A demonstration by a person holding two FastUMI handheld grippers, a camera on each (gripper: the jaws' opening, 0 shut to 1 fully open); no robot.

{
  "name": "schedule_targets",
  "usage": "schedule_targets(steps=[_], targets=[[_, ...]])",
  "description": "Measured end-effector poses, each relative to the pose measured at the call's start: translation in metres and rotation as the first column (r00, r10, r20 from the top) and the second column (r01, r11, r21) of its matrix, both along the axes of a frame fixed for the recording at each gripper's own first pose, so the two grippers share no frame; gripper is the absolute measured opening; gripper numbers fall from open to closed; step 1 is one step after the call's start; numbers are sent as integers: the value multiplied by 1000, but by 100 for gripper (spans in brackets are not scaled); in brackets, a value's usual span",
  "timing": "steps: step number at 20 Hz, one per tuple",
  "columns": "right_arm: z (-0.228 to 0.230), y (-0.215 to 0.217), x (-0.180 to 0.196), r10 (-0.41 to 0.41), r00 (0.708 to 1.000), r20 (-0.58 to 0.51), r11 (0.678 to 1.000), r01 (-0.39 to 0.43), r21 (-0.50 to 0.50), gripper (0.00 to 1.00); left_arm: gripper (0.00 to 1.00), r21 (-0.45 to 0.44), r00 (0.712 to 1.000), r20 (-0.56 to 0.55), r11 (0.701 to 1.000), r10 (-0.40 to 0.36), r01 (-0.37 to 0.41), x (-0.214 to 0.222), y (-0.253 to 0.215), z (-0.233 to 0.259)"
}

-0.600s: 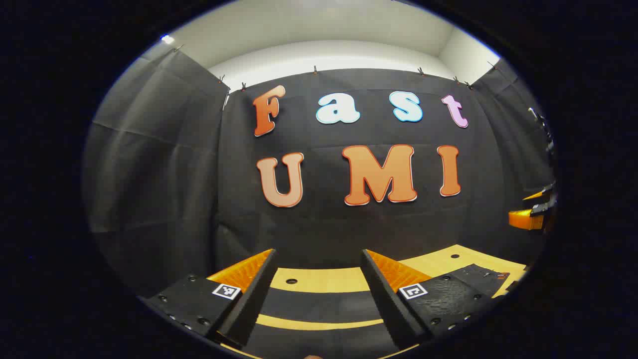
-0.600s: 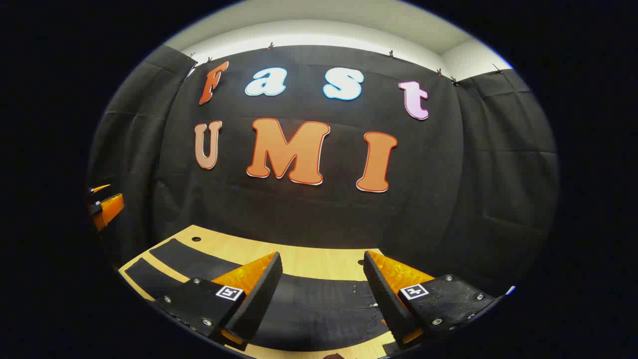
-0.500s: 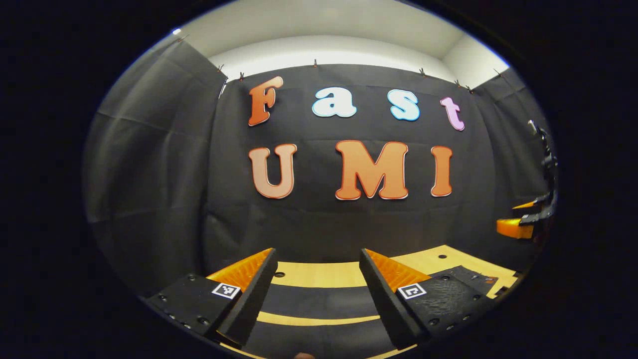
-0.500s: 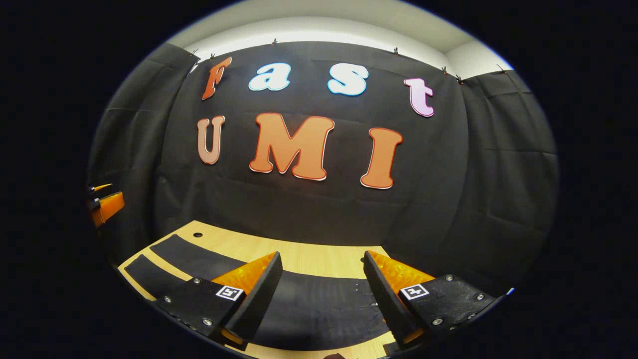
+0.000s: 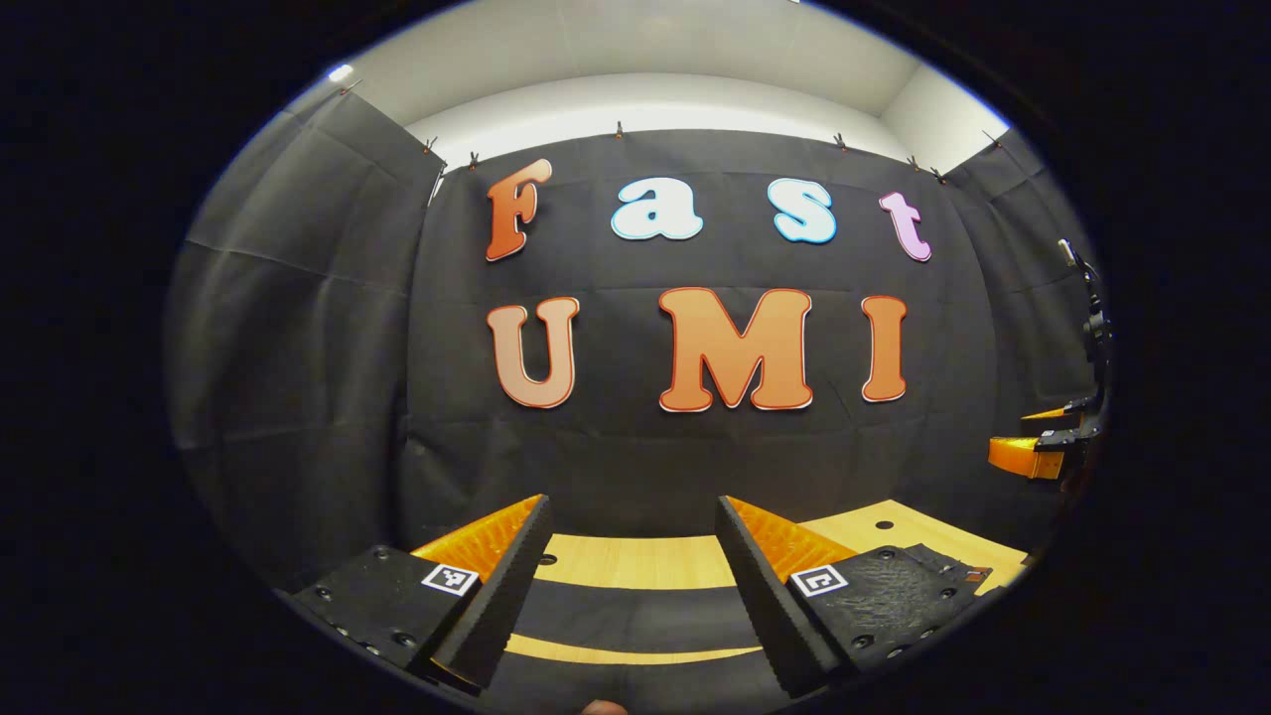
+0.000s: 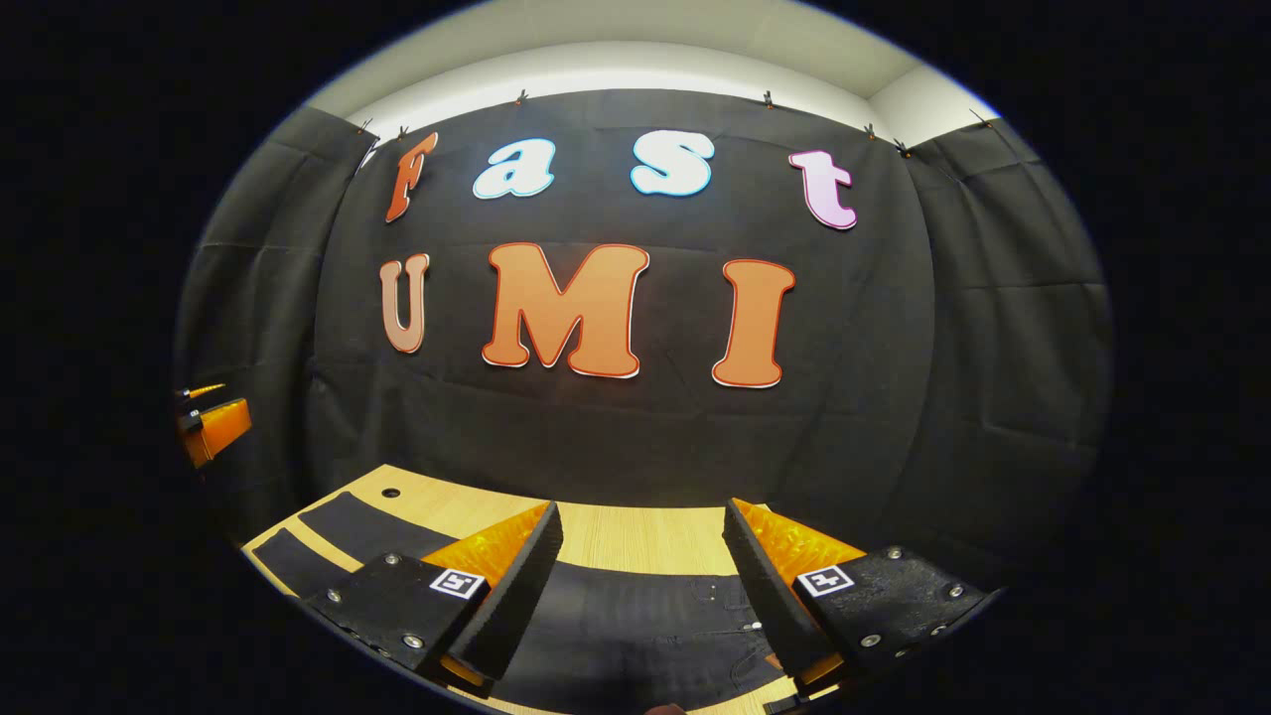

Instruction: Grasp the waist and the cuffs of the jeans and fold them to make the two legs overlap; first hold the waist and fold one-third of the jeans toward the cuffs, then hold the cuffs and fold the remaining one-third in the same direction to finish folding.

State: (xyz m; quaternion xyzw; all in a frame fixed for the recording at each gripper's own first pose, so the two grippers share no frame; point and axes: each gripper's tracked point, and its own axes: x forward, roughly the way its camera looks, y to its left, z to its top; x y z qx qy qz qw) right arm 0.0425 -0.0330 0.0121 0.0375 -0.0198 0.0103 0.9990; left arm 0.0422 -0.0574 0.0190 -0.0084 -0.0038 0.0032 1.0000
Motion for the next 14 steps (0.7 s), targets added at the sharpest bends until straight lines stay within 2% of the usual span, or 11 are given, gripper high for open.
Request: schedule_targets(steps=[3,9,14], targets=[[-2,-11,11,-4,1000,1,1000,4,13,98,97,-7,999,-32,1000,-22,22,16,-20,-9],[-11,-20,36,2,999,-48,1000,-1,9,99,97,9,999,-53,1000,-4,5,44,-30,-20],[13,-10,52,36,999,-7,999,-35,26,100,99,-32,998,17,998,62,-62,72,-2,21]])
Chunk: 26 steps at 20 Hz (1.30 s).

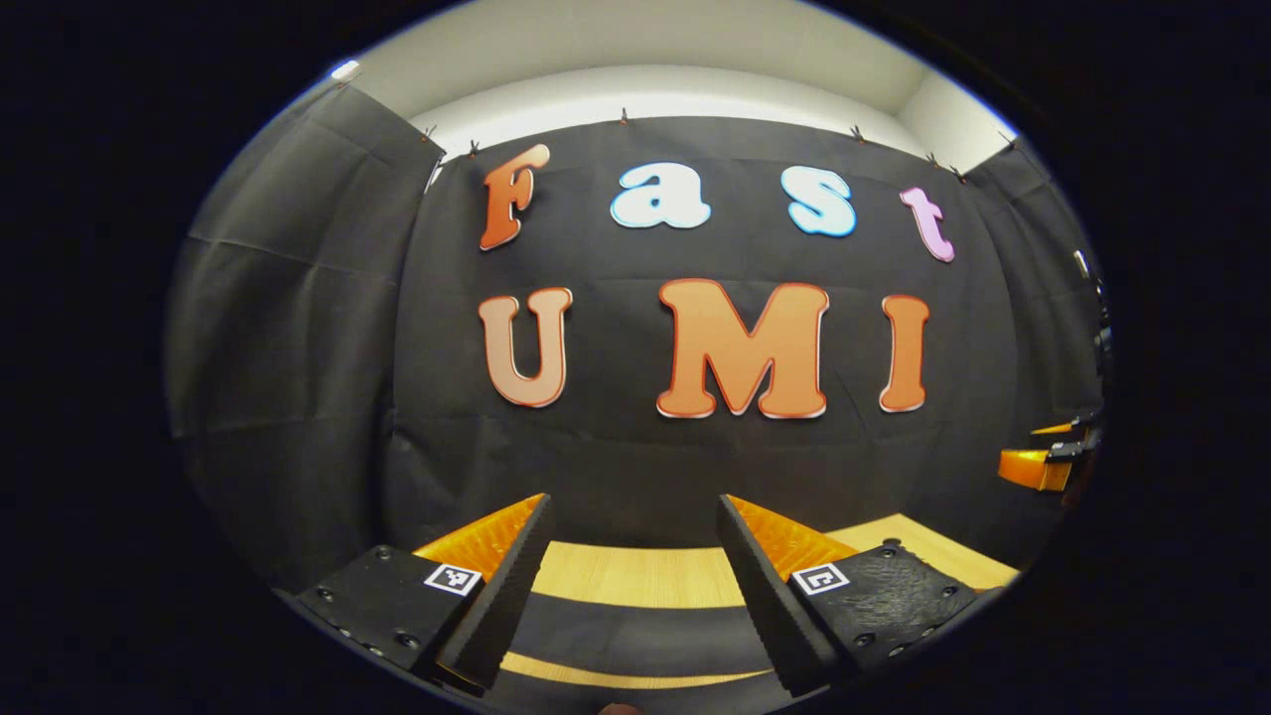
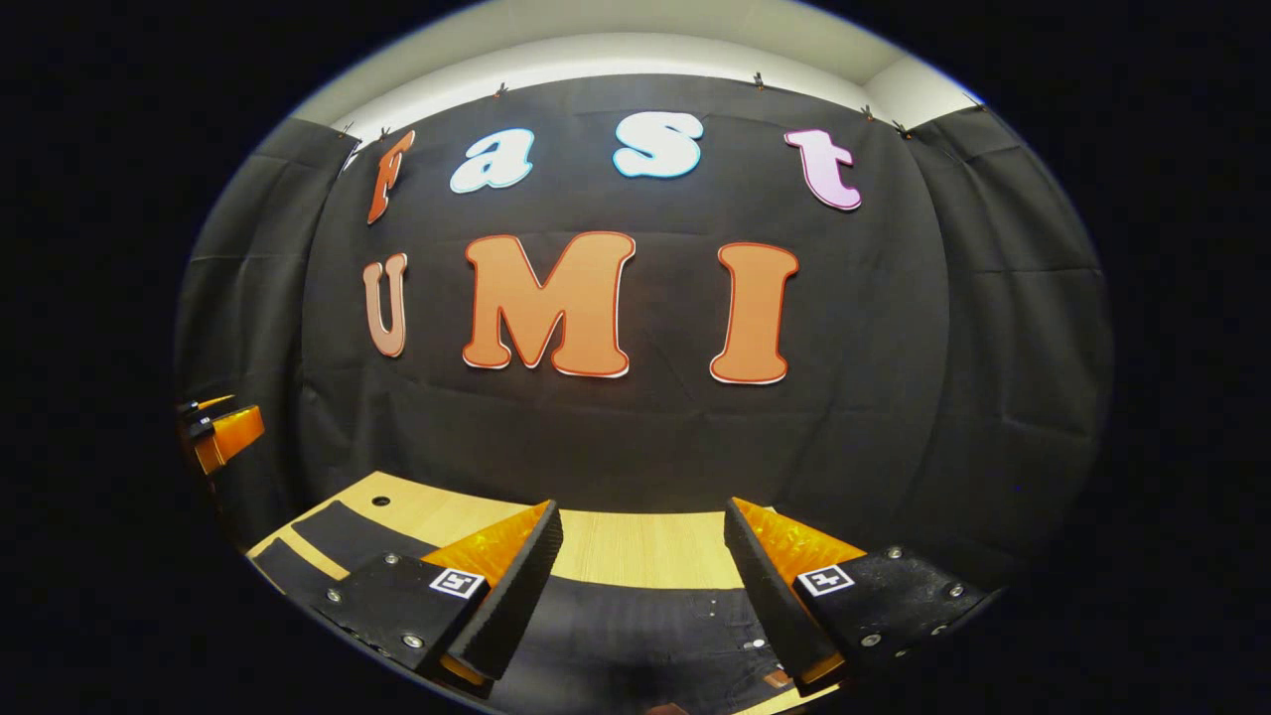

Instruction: Grasp the waist and the cuffs of the jeans and fold them to make the two legs overlap; first hold the waist and fold one-third of the jeans toward the cuffs, then hold the cuffs and fold the remaining one-third in the same direction to finish folding.

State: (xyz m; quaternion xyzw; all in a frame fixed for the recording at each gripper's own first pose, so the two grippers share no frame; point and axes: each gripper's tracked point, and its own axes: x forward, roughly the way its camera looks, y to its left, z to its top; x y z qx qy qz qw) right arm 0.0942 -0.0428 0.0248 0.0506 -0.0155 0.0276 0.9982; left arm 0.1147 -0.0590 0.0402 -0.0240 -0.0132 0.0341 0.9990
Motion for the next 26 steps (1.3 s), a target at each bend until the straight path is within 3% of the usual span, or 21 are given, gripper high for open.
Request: schedule_targets(steps=[4,7,8,11,14,17,21,26], targets=[[-18,1,-8,8,999,-42,999,-9,-33,98,97,35,994,40,995,97,-98,-15,30,8],[-34,-3,-14,2,996,-86,1000,-3,-16,99,97,211,988,43,965,149,-154,-28,41,-1],[-38,-8,-15,-13,995,-97,1000,12,-9,100,98,227,986,39,959,164,-168,-33,45,-4],[-51,-22,-15,-39,991,-128,999,41,10,100,100,170,989,-10,974,151,-147,-40,42,-24],[-76,-30,-16,-50,975,-217,997,60,38,98,100,127,977,-104,977,187,-174,-40,63,-48],[-109,-34,-20,-52,946,-321,996,71,46,99,99,88,945,-220,970,241,-227,-40,88,-82],[-141,-39,-22,-50,907,-419,993,88,72,99,99,37,882,-366,951,298,-306,-53,116,-126],[-180,-54,-27,-52,839,-541,981,145,131,99,99,21,782,-520,920,344,-390,-67,147,-178]])
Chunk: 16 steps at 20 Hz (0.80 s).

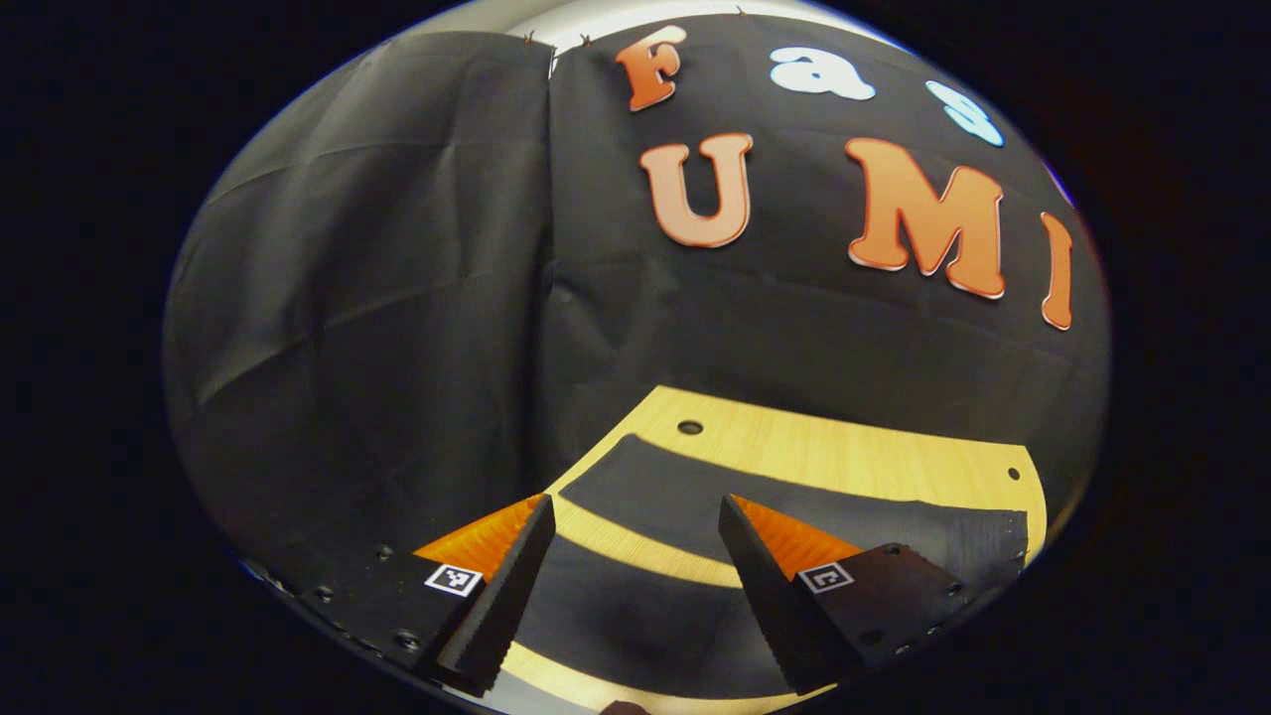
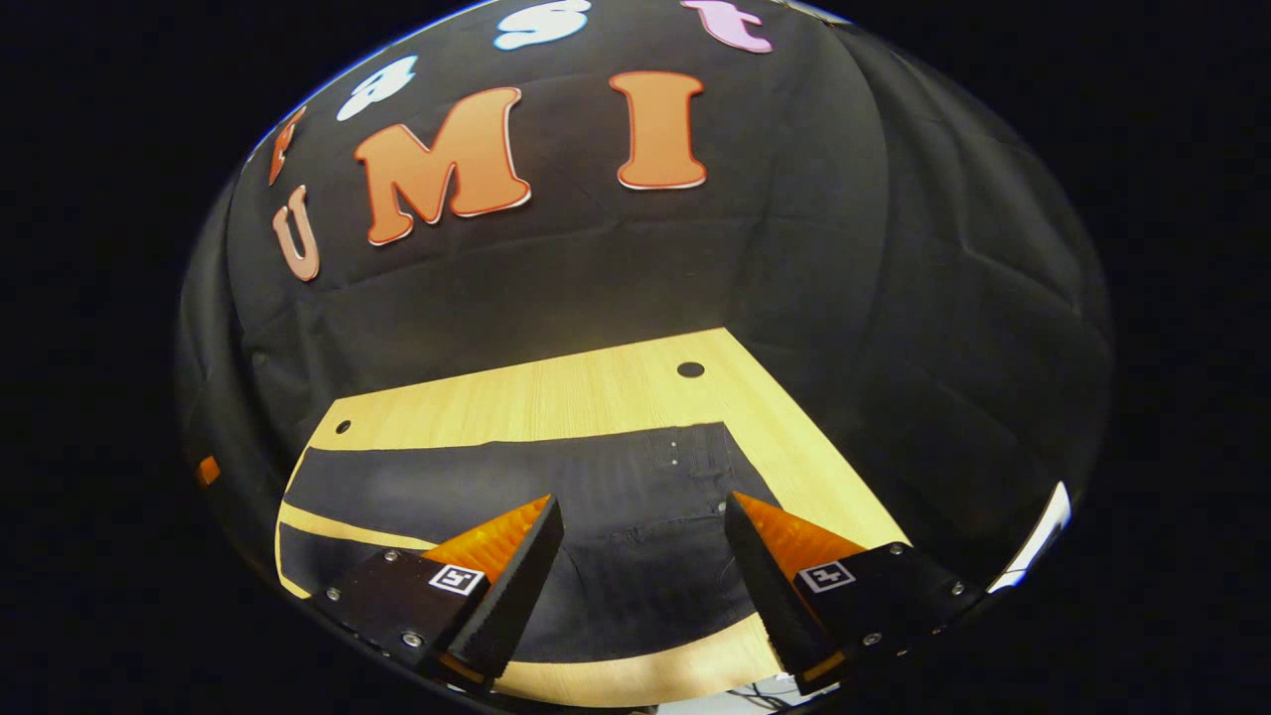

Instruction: Grasp the waist and the cuffs of the jeans and fold them to make the two legs overlap; first hold the waist and fold one-third of the jeans toward the cuffs, then hold the cuffs and fold the remaining one-third in the same direction to finish folding.

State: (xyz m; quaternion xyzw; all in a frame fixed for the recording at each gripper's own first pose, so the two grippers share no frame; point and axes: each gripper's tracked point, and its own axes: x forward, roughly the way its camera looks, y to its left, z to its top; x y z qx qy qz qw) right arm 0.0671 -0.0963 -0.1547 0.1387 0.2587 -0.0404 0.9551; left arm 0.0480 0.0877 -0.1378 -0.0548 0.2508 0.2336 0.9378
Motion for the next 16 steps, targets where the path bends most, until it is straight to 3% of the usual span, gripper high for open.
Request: schedule_targets(steps=[3,6,9,16], targets=[[-19,-9,-3,-22,998,-59,999,24,23,99,96,-72,994,-97,996,52,-60,-11,11,-32],[-42,-16,-10,-34,991,-127,997,42,58,98,100,-157,968,-212,973,135,-170,-33,25,-65],[-60,-18,-15,-28,983,-184,994,46,95,98,100,-230,929,-310,932,204,-282,-52,37,-94],[-105,-29,-21,-30,949,-314,986,79,147,97,98,-336,852,-442,828,282,-449,-66,38,-127]])
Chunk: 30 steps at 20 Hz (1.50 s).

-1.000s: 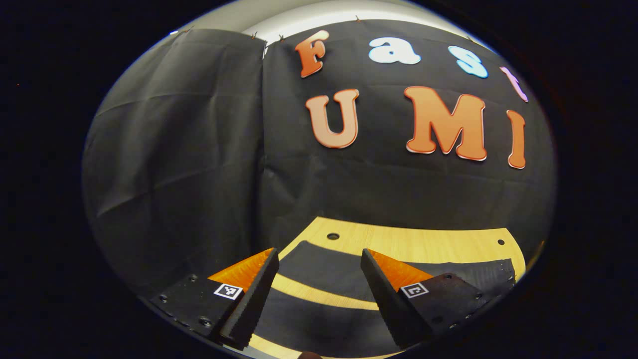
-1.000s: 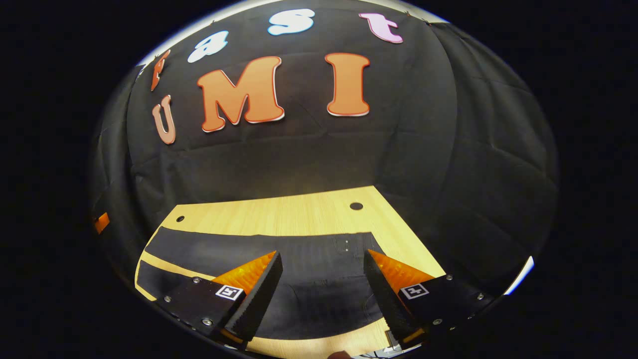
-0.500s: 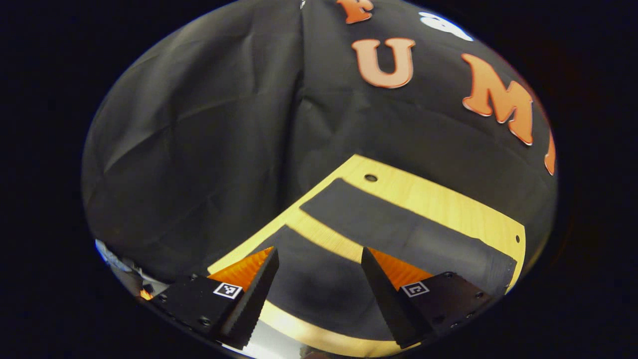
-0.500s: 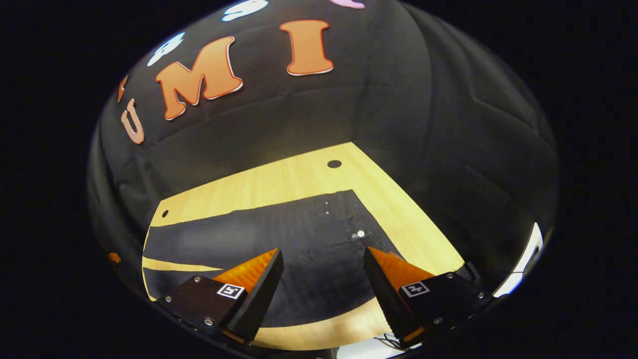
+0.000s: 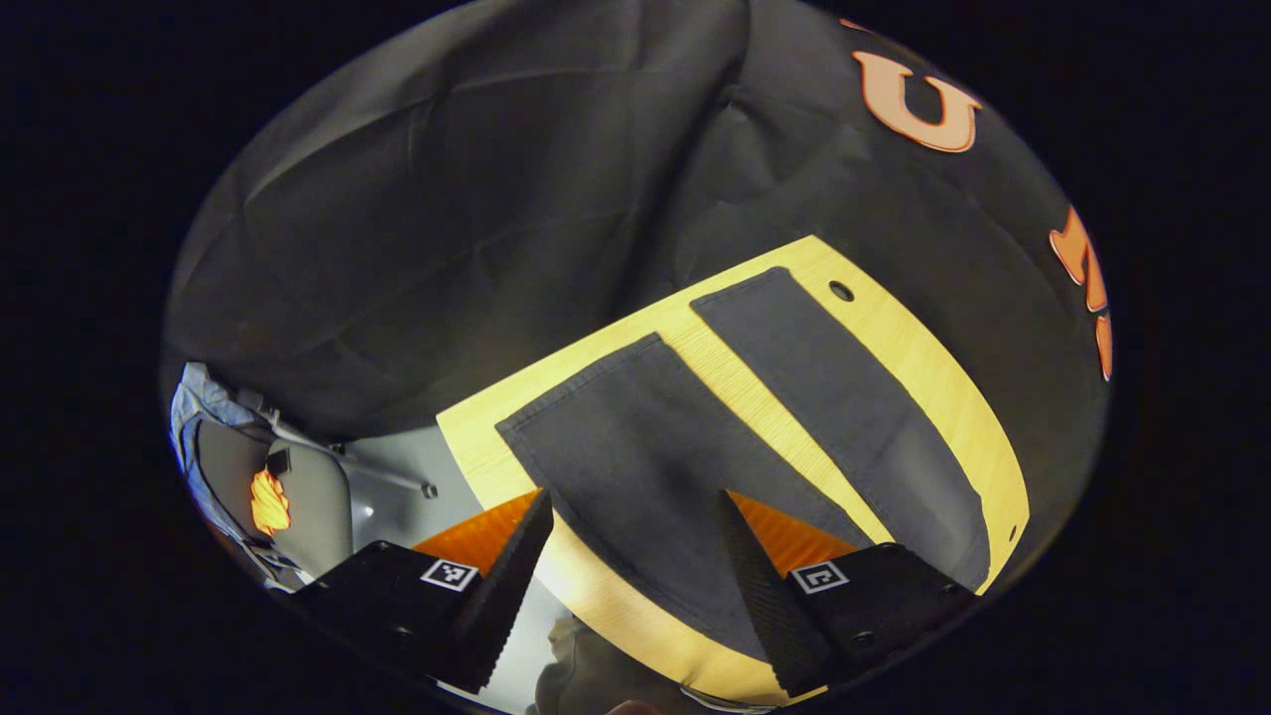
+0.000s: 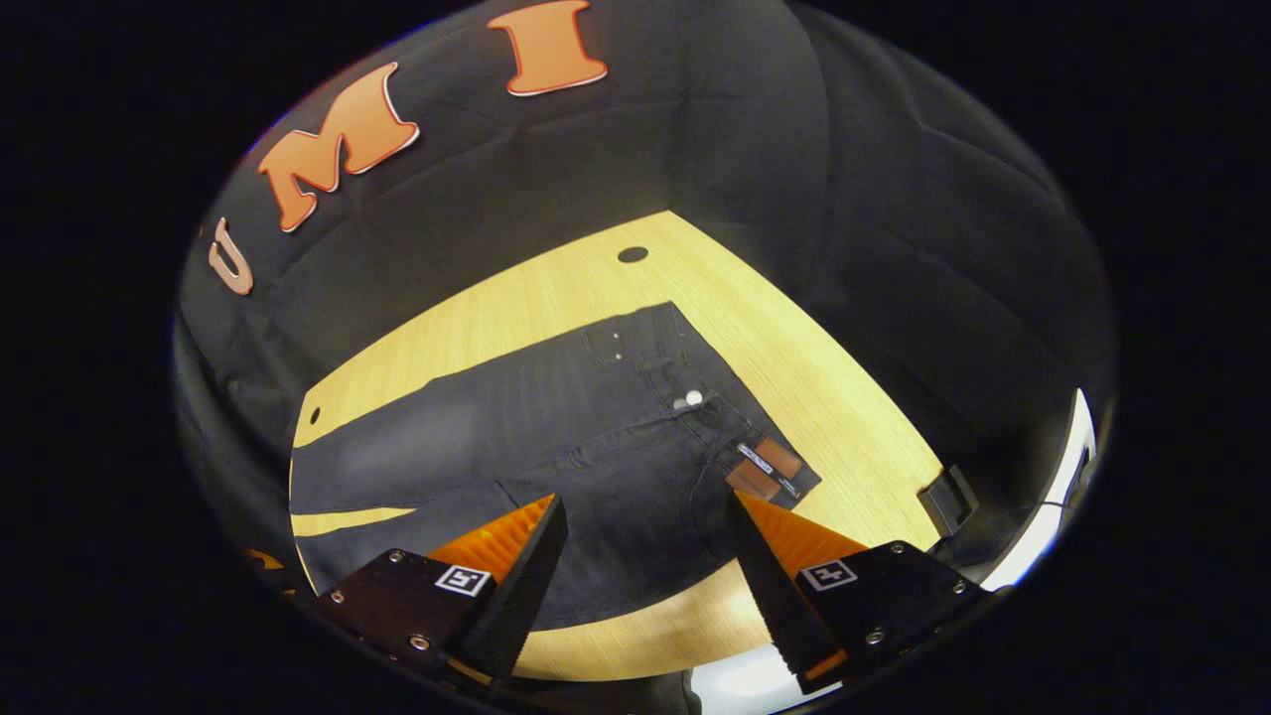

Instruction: Grasp the waist and the cuffs of the jeans and fold them to make the two legs overlap; first hold the waist and fold one-third of the jeans toward the cuffs, then hold the cuffs and fold the remaining one-third in the same direction to finish folding.

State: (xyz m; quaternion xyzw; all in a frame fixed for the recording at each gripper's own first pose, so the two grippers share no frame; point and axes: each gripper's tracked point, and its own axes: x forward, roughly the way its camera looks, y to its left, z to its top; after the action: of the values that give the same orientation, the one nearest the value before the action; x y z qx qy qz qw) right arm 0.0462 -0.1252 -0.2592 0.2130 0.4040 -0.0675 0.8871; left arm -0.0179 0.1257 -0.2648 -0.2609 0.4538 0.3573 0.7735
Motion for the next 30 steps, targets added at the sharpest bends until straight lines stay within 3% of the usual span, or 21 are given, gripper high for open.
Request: schedule_targets(steps=[3,7,10,18,21,25,30], targets=[[-17,2,-8,-47,996,-77,997,51,51,98,99,-51,998,-54,998,34,-37,-8,9,-14],[-41,7,-20,-119,978,-174,981,143,134,98,98,-143,991,-131,989,13,-32,-5,13,-37],[-61,-10,-26,-169,957,-236,974,198,107,98,99,-201,985,-171,978,12,-47,-3,17,-51],[-110,-26,-14,-278,886,-371,903,373,214,98,99,-303,966,-251,943,61,-139,-6,31,-80],[-118,-36,-7,-297,871,-392,903,390,181,98,98,-333,953,-289,923,94,-192,-13,36,-89],[-126,-28,1,-306,848,-432,886,420,198,96,99,-323,940,-328,923,98,-209,-7,52,-97],[-133,-29,-2,-295,826,-481,916,387,103,91,99,-347,909,-398,896,125,-276,-8,51,-117]])
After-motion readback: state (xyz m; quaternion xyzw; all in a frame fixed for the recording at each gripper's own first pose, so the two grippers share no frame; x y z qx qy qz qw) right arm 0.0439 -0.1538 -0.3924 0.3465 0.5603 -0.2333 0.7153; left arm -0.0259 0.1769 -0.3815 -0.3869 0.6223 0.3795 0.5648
